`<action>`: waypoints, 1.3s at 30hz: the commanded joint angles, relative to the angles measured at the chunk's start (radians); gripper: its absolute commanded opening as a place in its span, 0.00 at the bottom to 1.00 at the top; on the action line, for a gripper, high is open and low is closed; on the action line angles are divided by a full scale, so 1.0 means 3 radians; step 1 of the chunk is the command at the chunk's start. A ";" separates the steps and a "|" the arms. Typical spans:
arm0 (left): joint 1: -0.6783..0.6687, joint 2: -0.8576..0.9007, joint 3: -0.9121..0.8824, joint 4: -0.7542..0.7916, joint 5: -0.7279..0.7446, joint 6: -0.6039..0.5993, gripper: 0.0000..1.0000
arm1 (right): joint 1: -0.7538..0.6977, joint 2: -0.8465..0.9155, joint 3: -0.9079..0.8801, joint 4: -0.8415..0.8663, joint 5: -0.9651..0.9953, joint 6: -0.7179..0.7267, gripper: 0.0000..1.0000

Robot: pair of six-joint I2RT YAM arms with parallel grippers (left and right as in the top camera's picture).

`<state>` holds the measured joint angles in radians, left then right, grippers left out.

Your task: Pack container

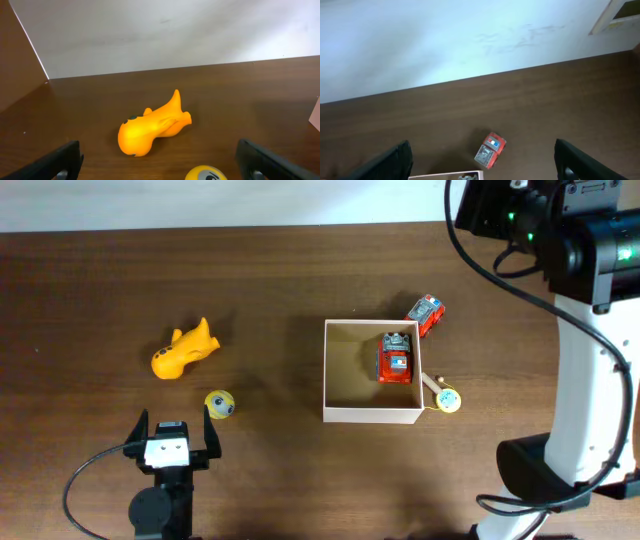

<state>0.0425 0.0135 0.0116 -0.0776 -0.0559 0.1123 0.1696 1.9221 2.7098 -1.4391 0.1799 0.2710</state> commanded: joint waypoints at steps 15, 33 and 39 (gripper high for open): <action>0.0020 -0.0028 -0.0009 -0.0008 0.0025 0.0032 0.99 | 0.0177 0.0238 -0.1114 -0.0477 0.0676 0.0601 0.78; 0.0020 -0.0028 -0.0008 -0.0008 0.0027 0.0033 0.99 | -0.0415 0.0238 -0.2665 -0.0141 0.0167 0.0093 0.78; 0.0020 -0.0028 -0.0008 -0.0008 0.0027 0.0032 0.99 | -0.0415 0.0238 -0.3253 0.0289 -0.0103 -0.0022 0.79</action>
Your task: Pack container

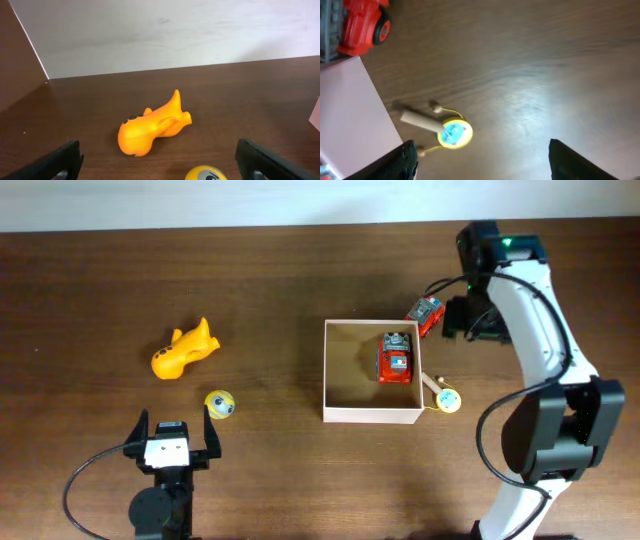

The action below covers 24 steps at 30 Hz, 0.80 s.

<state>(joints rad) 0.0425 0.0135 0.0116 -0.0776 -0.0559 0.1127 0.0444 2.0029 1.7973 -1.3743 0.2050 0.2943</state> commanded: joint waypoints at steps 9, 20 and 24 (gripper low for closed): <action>0.0020 -0.0028 -0.0009 -0.0008 0.0025 0.0031 0.99 | 0.0003 -0.0032 -0.0779 0.0526 -0.0533 -0.0313 0.79; 0.0020 -0.0027 -0.0009 -0.0008 0.0025 0.0031 0.99 | 0.0114 -0.0032 -0.0979 0.0698 -0.0696 -0.0423 0.82; 0.0020 -0.0028 -0.0008 -0.0008 0.0025 0.0031 0.99 | 0.0210 -0.0032 -0.0980 0.0787 -0.0750 -0.0445 0.83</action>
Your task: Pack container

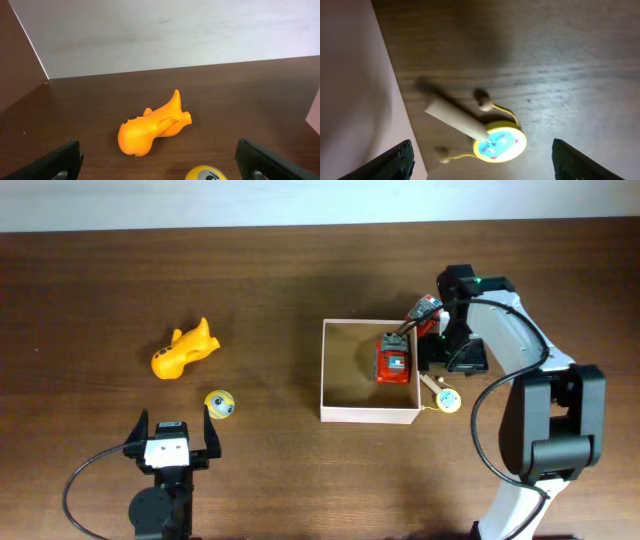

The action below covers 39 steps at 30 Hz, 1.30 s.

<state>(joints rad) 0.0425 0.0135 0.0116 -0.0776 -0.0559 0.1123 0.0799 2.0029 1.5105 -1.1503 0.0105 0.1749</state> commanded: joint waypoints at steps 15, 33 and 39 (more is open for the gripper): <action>0.0020 -0.0028 -0.0009 -0.0008 0.0025 0.0032 0.99 | 0.0278 -0.0032 -0.0024 0.0149 -0.0198 -0.0019 0.82; 0.0020 -0.0028 -0.0009 -0.0008 0.0027 0.0032 0.99 | 0.0027 -0.0032 0.0432 0.0423 -0.0196 0.0080 0.83; 0.0020 -0.0028 -0.0009 -0.0008 0.0027 0.0032 0.99 | -0.0064 -0.0032 0.0712 0.0524 -0.0183 0.0121 0.83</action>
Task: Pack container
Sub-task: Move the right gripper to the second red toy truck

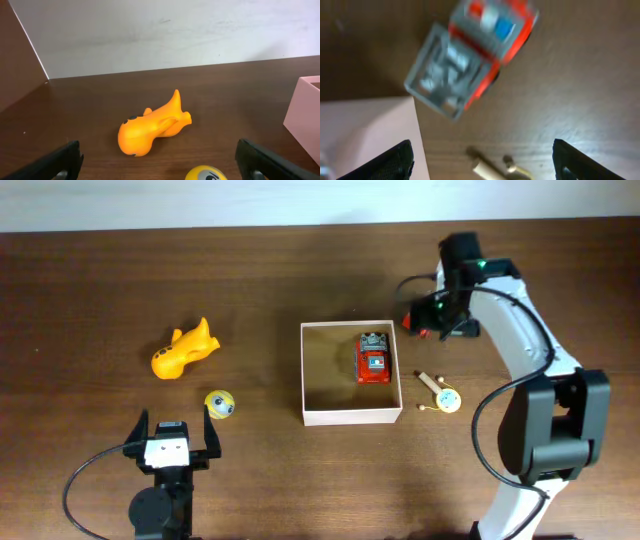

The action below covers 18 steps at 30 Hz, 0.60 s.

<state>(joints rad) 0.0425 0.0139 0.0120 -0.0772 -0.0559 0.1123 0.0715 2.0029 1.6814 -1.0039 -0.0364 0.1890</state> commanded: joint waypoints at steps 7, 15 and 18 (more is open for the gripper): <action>0.0020 -0.0029 -0.0010 -0.0009 0.0025 0.0032 0.99 | -0.0042 -0.0024 0.0181 0.0496 0.0048 0.0711 0.84; 0.0020 -0.0029 -0.0010 -0.0009 0.0027 0.0032 0.99 | -0.0041 0.0046 0.0181 0.0696 0.0398 0.1443 0.88; 0.0020 -0.0029 -0.0010 -0.0009 0.0027 0.0032 0.99 | -0.0033 0.0120 0.0181 0.0698 0.0395 0.1631 0.88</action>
<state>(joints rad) 0.0425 0.0135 0.0116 -0.0776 -0.0559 0.1123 0.0616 2.0064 1.7168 -0.7982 0.0425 0.5690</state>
